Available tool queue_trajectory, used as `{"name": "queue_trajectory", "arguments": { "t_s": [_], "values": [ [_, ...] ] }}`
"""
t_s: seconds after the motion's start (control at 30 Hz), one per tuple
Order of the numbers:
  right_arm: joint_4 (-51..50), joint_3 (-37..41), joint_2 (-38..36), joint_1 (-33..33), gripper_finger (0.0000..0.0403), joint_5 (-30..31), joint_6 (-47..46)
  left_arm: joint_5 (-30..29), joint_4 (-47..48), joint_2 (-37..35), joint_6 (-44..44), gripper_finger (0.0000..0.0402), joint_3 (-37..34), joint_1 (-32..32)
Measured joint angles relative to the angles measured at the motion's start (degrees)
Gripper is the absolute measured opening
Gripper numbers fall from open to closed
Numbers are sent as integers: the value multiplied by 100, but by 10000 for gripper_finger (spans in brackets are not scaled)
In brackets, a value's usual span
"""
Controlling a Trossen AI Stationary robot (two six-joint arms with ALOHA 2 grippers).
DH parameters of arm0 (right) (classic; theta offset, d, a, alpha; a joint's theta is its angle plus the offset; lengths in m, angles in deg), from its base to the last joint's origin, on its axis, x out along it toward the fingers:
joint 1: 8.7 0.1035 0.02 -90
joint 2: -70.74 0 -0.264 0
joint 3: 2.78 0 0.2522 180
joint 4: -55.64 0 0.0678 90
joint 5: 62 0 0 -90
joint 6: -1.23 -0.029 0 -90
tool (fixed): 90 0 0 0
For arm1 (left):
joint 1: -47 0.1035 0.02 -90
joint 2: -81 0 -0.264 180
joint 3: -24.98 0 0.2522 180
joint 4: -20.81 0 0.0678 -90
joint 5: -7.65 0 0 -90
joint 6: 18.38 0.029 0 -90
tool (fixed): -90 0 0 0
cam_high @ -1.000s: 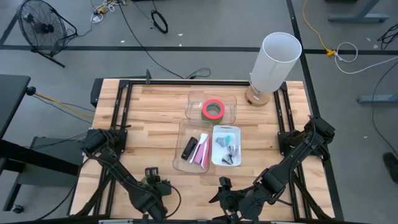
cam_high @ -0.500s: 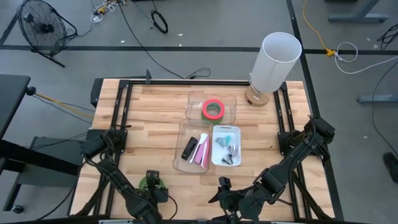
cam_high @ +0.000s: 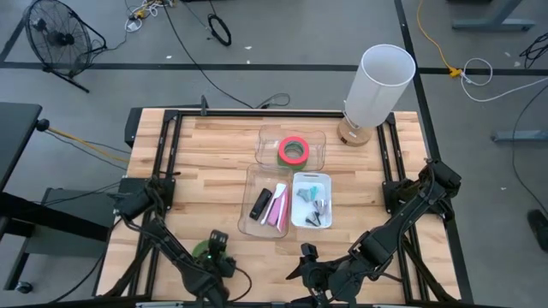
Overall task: Pick and place Stapler, Stapler remover, tape
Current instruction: Put the green tape into the top transparent bin
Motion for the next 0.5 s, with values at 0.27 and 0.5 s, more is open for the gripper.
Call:
{"name": "queue_trajectory", "arguments": {
  "t_s": [0.27,0.5],
  "values": [
    [18,0,0,0,269,-1,2,234,-100,-20,-127,87,-206,170],
    [29,0,0,-2,269,-2,2,463,275,-220,-736,85,-234,170]
  ]
}}
